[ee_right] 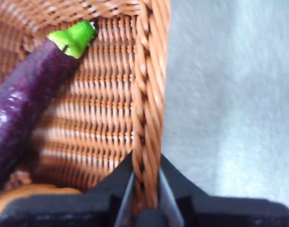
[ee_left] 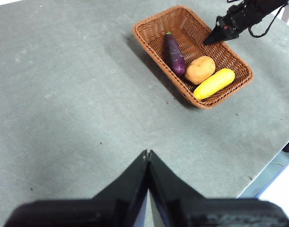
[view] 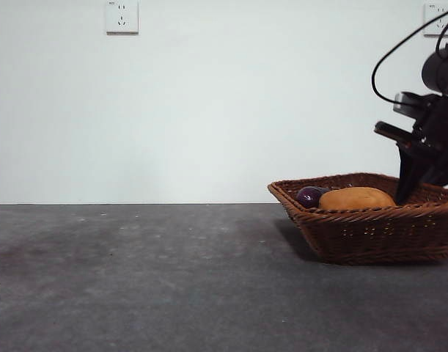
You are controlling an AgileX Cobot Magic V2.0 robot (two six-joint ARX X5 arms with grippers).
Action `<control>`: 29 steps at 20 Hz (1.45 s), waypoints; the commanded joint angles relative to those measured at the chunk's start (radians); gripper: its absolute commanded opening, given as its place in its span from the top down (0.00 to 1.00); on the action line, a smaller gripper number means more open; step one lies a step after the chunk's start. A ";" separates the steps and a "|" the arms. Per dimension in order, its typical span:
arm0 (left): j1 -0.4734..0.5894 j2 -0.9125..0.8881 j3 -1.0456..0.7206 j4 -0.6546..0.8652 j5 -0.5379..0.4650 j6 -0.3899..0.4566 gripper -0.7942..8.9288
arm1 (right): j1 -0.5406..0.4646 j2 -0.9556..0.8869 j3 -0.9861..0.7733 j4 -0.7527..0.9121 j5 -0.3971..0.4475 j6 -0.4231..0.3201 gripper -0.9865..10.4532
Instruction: Help me put the vegetables on the table into the basket
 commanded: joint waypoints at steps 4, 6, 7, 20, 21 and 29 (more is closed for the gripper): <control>0.003 0.002 0.001 0.008 -0.002 0.013 0.93 | 0.003 0.063 -0.002 -0.016 0.026 -0.034 0.92; 0.003 0.006 0.001 0.009 -0.002 0.013 0.93 | 0.003 0.069 -0.003 -0.005 0.030 -0.036 0.92; 0.003 0.009 0.001 0.009 -0.002 0.013 0.93 | 0.003 0.069 -0.003 0.006 0.030 -0.045 0.92; 0.003 0.019 0.001 0.009 -0.002 0.013 0.93 | -0.006 -0.102 0.031 -0.101 0.058 -0.048 0.58; 0.003 0.019 0.001 0.009 -0.002 0.015 0.93 | -0.006 -0.152 0.047 -0.156 0.048 -0.048 0.58; 0.003 0.023 0.001 0.014 -0.002 0.016 0.93 | 0.107 -0.593 0.084 -0.645 0.040 -0.085 0.89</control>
